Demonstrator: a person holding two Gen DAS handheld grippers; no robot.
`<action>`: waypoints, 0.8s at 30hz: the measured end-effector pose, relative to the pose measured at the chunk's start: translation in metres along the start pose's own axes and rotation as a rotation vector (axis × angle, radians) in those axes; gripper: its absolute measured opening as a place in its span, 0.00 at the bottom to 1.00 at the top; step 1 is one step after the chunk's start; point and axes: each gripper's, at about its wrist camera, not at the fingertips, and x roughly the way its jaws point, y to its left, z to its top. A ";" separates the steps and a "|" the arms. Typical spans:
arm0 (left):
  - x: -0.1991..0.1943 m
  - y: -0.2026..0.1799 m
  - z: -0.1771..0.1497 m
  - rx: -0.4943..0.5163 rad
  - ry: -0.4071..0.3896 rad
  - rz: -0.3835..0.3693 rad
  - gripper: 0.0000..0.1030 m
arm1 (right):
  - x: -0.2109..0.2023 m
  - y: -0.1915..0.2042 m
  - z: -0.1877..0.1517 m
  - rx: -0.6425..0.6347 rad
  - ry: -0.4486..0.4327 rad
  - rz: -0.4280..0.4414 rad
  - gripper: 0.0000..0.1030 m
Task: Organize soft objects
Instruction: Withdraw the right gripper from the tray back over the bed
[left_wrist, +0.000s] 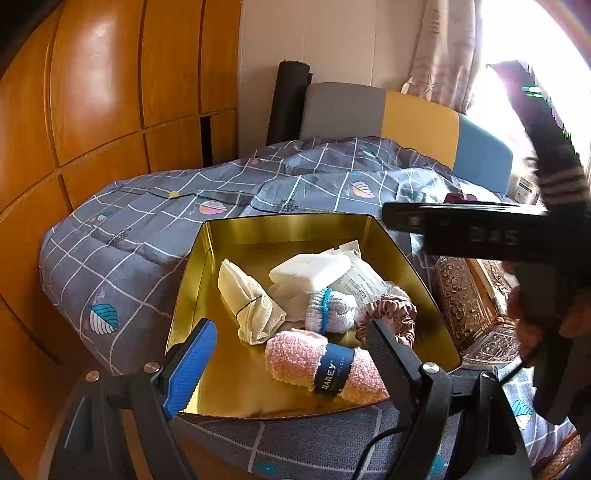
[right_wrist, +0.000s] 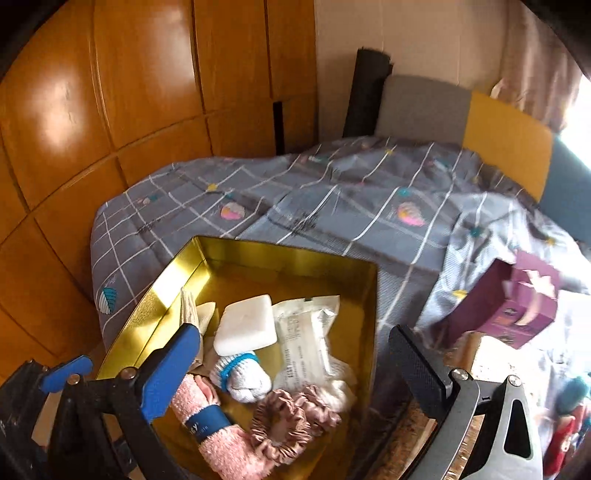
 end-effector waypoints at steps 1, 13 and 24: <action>-0.001 -0.001 0.000 0.003 -0.001 0.001 0.82 | -0.006 -0.002 -0.002 -0.001 -0.018 -0.008 1.00; -0.001 -0.008 -0.004 0.031 -0.003 0.000 0.82 | -0.074 -0.054 -0.032 0.136 -0.194 -0.121 1.00; -0.002 -0.013 -0.004 0.052 -0.005 0.006 0.82 | -0.106 -0.142 -0.077 0.359 -0.123 -0.183 1.00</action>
